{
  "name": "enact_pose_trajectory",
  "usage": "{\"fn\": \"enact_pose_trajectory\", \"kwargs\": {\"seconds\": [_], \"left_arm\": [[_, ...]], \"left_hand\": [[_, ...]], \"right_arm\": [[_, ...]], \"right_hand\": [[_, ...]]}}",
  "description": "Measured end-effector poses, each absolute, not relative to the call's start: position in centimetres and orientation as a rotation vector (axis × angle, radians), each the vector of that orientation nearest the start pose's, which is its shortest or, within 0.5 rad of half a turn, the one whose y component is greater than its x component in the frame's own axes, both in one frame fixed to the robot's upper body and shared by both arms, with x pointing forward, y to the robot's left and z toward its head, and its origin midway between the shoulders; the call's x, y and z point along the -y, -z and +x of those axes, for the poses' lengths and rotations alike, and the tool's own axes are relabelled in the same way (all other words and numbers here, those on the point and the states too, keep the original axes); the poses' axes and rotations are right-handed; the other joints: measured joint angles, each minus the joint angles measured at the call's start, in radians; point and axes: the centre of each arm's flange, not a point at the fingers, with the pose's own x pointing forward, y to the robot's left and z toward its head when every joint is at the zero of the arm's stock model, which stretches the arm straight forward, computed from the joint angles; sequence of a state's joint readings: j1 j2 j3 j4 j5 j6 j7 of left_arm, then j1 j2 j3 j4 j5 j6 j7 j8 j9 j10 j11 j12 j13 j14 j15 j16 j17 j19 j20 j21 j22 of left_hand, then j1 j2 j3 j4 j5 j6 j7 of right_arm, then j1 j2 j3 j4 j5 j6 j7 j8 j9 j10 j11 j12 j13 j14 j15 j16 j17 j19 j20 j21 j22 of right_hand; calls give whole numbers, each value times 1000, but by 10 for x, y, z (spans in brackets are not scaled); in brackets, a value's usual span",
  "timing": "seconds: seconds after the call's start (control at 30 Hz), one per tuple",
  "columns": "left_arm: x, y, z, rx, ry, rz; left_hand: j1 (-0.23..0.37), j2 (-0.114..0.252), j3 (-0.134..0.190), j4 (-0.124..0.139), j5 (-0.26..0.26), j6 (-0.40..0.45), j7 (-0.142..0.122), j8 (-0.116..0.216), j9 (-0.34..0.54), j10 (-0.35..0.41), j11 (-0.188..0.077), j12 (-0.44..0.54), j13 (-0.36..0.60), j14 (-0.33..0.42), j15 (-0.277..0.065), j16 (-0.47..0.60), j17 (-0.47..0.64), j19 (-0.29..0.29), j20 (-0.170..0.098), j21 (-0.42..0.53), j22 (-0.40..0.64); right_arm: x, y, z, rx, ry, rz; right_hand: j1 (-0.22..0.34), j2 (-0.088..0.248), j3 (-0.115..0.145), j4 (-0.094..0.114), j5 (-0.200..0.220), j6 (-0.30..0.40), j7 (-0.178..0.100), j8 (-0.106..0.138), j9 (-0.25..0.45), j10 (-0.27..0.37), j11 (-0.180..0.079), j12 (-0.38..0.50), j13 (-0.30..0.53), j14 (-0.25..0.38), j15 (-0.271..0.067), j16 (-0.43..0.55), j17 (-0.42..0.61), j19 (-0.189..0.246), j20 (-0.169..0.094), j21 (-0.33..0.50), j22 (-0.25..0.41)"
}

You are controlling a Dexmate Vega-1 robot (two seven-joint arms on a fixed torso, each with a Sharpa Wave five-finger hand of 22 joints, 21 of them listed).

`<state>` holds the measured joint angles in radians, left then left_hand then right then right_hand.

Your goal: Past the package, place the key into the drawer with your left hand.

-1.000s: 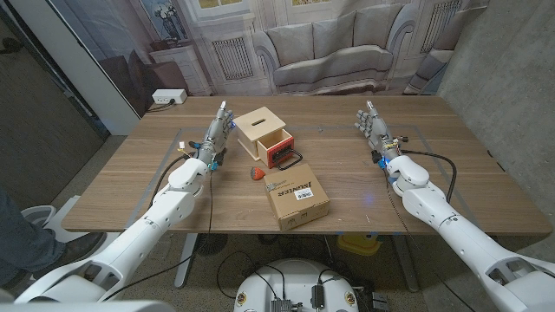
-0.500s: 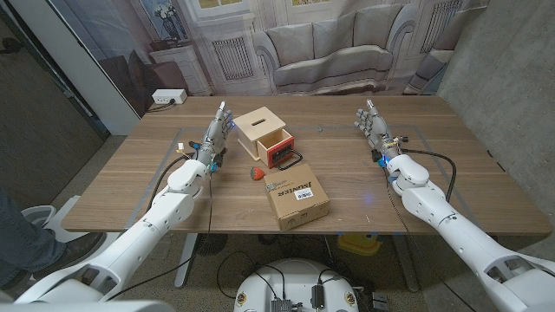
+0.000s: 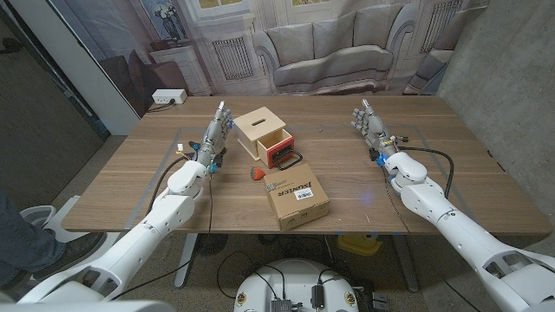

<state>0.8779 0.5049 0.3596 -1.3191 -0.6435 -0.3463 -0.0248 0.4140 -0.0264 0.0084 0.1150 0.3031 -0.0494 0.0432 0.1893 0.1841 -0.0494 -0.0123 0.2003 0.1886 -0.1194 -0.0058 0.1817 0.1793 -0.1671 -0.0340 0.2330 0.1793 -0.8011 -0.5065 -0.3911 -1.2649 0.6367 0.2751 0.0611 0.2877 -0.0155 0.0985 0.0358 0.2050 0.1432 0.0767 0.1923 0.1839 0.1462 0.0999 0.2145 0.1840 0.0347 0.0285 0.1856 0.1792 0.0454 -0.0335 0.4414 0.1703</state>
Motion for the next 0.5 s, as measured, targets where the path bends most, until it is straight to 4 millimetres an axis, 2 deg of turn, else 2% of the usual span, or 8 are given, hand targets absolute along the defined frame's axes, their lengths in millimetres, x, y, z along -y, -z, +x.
{"fn": "enact_pose_trajectory", "kwargs": {"seconds": [0.5], "left_arm": [[-289,43,638,661,213,-75]], "left_hand": [[0,0,-4,4,0,0,0,0,0,0,0,0,0,0,0,0,0,0,0,0,0]], "right_arm": [[285,24,659,558,-233,-6]], "right_hand": [[0,0,0,0,0,0,0,0,0,0,0,0,0,0,0,0,0,4,-4,-5,0]]}}
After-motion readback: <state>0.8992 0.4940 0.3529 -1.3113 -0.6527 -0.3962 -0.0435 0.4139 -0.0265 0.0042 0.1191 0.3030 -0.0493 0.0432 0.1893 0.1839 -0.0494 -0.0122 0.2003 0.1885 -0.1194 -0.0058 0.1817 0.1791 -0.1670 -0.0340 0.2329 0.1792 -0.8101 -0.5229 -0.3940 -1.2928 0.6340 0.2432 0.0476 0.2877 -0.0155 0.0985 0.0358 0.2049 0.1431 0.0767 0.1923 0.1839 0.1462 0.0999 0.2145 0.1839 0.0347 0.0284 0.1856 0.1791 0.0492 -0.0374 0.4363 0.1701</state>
